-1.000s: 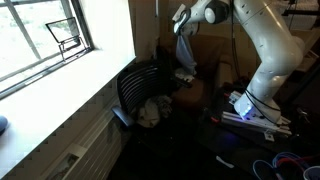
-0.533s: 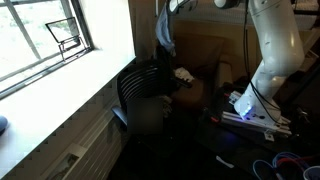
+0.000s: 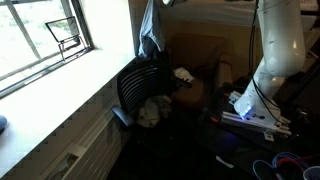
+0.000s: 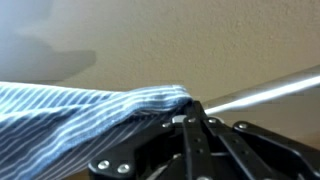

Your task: Pick up a shirt from the couch and place it on the armchair headrest

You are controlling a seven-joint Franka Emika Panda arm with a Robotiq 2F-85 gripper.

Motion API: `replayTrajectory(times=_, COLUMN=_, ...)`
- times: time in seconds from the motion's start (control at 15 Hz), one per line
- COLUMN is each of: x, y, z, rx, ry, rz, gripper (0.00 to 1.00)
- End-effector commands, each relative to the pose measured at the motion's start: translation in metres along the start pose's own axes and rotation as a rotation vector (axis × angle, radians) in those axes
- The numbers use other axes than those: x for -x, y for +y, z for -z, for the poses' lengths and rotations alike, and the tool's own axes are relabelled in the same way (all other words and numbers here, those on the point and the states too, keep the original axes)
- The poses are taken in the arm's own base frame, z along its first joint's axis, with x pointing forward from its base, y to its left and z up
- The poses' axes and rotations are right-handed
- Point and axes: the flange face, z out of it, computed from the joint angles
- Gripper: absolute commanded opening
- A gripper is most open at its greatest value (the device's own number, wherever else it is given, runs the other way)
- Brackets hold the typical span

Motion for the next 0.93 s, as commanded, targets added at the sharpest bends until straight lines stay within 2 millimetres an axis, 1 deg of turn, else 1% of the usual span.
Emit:
replayTrajectory(times=0.0, x=0.04, y=0.014, z=0.015, rx=0.045, ry=-0.092, rz=0.004, gripper=0.0)
replayTrajectory(times=0.07, x=0.062, y=0.026, z=0.022, rx=0.074, ry=-0.142, rz=0.003, gripper=0.0)
replayTrajectory(times=0.13, x=0.101, y=0.037, z=0.035, rx=0.098, ry=-0.199, rz=0.014, gripper=0.0)
replayTrajectory(times=0.2, x=0.127, y=0.048, z=0.043, rx=0.126, ry=-0.248, rz=0.003, gripper=0.0)
replayTrajectory(times=0.27, x=0.158, y=0.058, z=0.056, rx=0.152, ry=-0.307, rz=0.007, gripper=0.0)
replayTrajectory(times=0.4, x=0.222, y=0.075, z=0.093, rx=0.212, ry=-0.426, rz=0.005, gripper=0.0)
replayTrajectory(times=0.47, x=0.245, y=0.08, z=0.109, rx=0.245, ry=-0.479, rz=0.003, gripper=0.0)
replayTrajectory(times=0.53, x=0.264, y=0.087, z=0.124, rx=0.278, ry=-0.528, rz=0.001, gripper=0.0)
replayTrajectory(times=0.6, x=0.277, y=0.092, z=0.138, rx=0.316, ry=-0.555, rz=-0.01, gripper=0.0)
replayTrajectory(times=0.67, x=0.279, y=0.092, z=0.142, rx=0.333, ry=-0.566, rz=-0.01, gripper=0.0)
replayTrajectory(times=0.73, x=0.286, y=0.099, z=0.127, rx=0.296, ry=-0.565, rz=-0.016, gripper=0.01)
replayTrajectory(times=0.8, x=0.292, y=0.099, z=0.136, rx=0.314, ry=-0.583, rz=-0.018, gripper=0.01)
replayTrajectory(times=0.87, x=0.292, y=0.098, z=0.138, rx=0.321, ry=-0.586, rz=-0.018, gripper=0.01)
